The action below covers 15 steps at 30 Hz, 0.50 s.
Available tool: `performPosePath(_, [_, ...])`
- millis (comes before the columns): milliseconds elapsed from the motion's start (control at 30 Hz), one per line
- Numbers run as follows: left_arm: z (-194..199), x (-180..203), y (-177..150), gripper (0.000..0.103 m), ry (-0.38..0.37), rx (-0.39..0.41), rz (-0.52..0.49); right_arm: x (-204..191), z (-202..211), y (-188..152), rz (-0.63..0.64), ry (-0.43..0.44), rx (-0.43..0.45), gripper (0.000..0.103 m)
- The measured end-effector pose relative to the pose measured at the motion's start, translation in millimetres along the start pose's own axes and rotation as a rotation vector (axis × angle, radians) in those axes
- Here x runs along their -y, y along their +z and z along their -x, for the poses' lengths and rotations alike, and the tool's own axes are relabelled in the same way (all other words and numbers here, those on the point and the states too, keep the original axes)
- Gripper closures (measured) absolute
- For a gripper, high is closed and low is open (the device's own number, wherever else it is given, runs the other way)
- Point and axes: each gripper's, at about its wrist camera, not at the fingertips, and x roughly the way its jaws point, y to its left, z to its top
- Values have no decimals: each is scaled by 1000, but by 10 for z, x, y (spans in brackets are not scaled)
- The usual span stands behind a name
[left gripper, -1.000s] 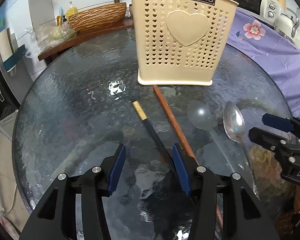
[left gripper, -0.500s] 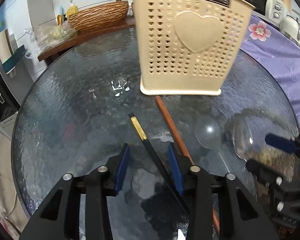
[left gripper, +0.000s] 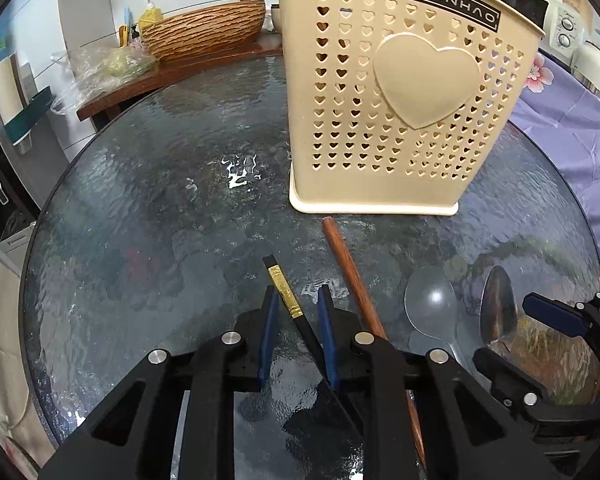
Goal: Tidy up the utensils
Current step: 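Close left tool on black gold-tipped chopstick while right tool grasps metal spoon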
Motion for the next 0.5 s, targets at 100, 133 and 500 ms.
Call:
performPosePath(100, [-9,18,14,84,1,1,-5,-45,-30,45,-2,-6,-3,44])
performPosePath(133, [-12,30,17,85,5,1,-9,-54,-36,57,-4,-7,-5,45])
performPosePath(500, [-36,-17,65,91,-14,-5,3,-112,-78,138,-37,-32,-7,62])
